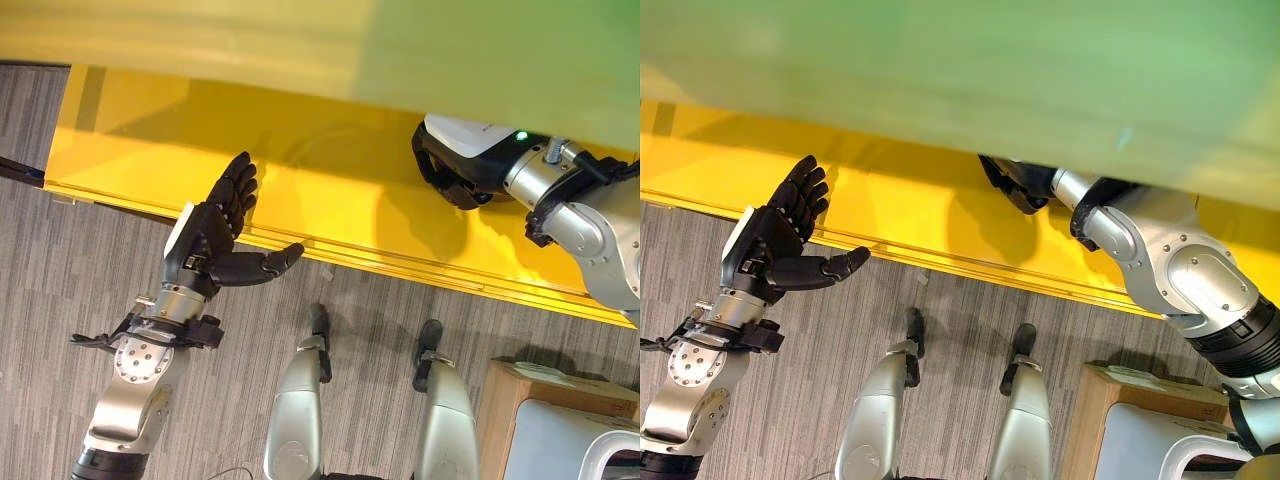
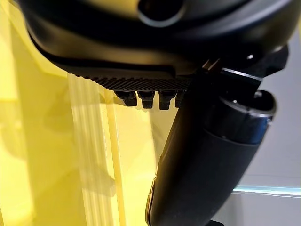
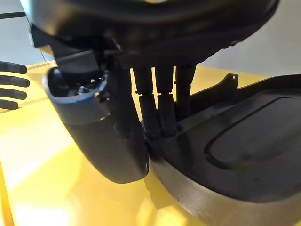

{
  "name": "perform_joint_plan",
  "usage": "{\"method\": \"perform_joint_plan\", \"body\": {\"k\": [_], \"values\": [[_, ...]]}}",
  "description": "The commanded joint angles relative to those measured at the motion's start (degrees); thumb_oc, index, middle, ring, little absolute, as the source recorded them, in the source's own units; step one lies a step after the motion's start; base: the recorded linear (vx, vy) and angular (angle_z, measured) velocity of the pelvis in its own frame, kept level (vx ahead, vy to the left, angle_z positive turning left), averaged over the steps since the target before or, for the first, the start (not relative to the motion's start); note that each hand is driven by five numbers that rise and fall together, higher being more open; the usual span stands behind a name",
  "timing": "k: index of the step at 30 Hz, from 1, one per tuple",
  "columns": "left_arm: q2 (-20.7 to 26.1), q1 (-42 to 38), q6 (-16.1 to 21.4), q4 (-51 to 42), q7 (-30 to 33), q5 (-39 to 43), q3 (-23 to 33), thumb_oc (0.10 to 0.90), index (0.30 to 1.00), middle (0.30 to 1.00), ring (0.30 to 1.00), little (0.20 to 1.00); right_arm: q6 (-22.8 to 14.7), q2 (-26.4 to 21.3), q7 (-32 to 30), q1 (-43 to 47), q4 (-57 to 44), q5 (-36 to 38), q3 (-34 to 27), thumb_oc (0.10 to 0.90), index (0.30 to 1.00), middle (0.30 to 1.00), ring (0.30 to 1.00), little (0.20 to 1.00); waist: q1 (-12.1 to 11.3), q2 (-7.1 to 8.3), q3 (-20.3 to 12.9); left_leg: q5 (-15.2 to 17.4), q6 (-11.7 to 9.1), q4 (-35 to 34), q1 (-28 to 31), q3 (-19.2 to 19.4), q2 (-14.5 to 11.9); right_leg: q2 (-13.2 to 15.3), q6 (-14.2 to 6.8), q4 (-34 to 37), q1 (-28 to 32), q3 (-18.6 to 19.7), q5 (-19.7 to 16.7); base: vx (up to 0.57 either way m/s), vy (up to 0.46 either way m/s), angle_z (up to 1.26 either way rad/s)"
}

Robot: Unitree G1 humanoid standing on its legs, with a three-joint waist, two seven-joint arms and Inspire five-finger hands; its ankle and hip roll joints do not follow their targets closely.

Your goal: Move parts from the plastic box to the shelf.

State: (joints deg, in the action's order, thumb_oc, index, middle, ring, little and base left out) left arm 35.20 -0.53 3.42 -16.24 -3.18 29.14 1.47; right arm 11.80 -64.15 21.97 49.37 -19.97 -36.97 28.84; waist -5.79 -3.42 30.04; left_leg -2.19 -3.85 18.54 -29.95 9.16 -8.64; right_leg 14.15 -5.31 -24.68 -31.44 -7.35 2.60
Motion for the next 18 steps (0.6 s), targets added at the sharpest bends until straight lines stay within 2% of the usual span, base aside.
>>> {"method": "perform_joint_plan", "body": {"k": [1, 8, 13, 18], "values": [[1.29, 6.55, -7.30, 1.11, -5.24, 2.52, -7.40, 0.900, 1.000, 1.000, 1.000, 1.000, -0.67, -4.63, -2.81, 10.90, -7.48, -1.35, -1.25, 0.900, 1.000, 1.000, 1.000, 1.000, 1.91, -0.48, -0.25, 5.07, 0.45, 1.39, 2.88, -0.14, 0.35, -2.16, 0.45, -0.94, 2.60, -1.89, 3.78, 0.00, 0.000, 0.00], [1.13, 6.42, -7.04, 0.95, -4.82, 2.20, -7.78, 0.900, 1.000, 1.000, 1.000, 1.000, 0.94, -4.56, -3.88, 10.25, -7.37, -1.20, -1.46, 0.900, 1.000, 1.000, 1.000, 1.000, 2.09, -0.43, -0.25, 4.93, 0.43, 1.30, 2.74, -0.16, 0.32, -2.26, 0.42, -0.68, 2.46, -1.73, 3.56, 0.00, 0.000, 0.00], [0.91, 6.53, -7.05, 0.85, -4.84, 2.06, -7.79, 0.900, 1.000, 1.000, 1.000, 1.000, 4.98, -3.32, -6.96, 8.44, -7.01, 3.51, -3.27, 0.900, 1.000, 1.000, 1.000, 1.000, 2.31, -0.59, -0.25, 4.93, 0.42, 1.04, 3.07, 0.01, 0.38, -2.25, 0.48, -0.54, 2.66, -1.68, 3.58, 0.00, 0.000, 0.00], [0.64, 5.99, -7.41, 0.59, -4.49, 2.28, -7.90, 0.900, 1.000, 1.000, 1.000, 1.000, 3.51, -1.29, -8.06, 6.65, -6.71, 1.67, -5.99, 0.900, 1.000, 1.000, 1.000, 1.000, 2.58, -0.83, -0.25, 5.09, 0.44, 1.22, 3.05, 0.06, 0.55, -2.21, 0.56, -0.80, 2.48, -1.50, 3.70, 0.00, 0.000, 0.00]]}}
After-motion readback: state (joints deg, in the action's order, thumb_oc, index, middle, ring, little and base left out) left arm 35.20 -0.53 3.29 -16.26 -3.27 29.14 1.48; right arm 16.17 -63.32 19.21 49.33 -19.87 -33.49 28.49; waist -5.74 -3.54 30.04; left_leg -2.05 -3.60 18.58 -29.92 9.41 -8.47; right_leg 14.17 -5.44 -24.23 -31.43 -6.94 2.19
